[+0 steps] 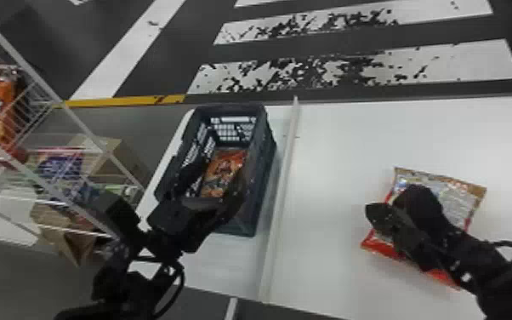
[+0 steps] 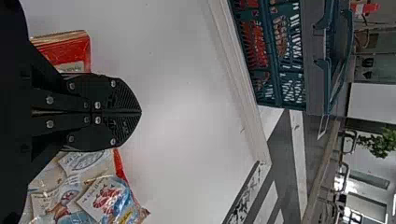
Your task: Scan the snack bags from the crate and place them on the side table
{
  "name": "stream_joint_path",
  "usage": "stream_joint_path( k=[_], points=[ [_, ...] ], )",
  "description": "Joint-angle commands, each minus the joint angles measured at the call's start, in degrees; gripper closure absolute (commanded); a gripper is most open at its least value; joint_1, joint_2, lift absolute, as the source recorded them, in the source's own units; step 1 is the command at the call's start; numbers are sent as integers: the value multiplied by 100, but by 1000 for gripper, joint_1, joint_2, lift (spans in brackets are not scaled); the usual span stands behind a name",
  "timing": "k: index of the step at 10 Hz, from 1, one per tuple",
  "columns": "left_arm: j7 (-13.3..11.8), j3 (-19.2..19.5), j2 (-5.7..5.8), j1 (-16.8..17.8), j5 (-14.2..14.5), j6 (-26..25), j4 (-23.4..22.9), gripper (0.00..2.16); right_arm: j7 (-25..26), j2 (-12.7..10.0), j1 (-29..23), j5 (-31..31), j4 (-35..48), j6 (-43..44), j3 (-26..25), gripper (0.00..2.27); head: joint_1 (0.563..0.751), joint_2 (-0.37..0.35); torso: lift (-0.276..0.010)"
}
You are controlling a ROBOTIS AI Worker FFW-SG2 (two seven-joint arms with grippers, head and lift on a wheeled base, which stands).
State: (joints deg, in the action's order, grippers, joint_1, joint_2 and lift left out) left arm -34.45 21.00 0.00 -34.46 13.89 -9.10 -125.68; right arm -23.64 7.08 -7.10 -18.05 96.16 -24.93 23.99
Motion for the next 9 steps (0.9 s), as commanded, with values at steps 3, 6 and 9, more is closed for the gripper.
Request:
stream_joint_path(
  k=[3, 6, 9],
  points=[
    [0, 27, -15, -9, 0, 0, 0, 137, -9, -58, 236, -49, -255, -105, -70, 2138, 695, 350, -94],
    [0, 0, -15, 35, 0, -18, 17, 137, -114, 13, 69, -84, -167, -105, -254, 2138, 695, 329, -94],
    [9, -35, -15, 79, -18, -53, 52, 137, -185, 144, -125, -67, 140, -105, -439, 2138, 695, 311, -94]
  ],
)
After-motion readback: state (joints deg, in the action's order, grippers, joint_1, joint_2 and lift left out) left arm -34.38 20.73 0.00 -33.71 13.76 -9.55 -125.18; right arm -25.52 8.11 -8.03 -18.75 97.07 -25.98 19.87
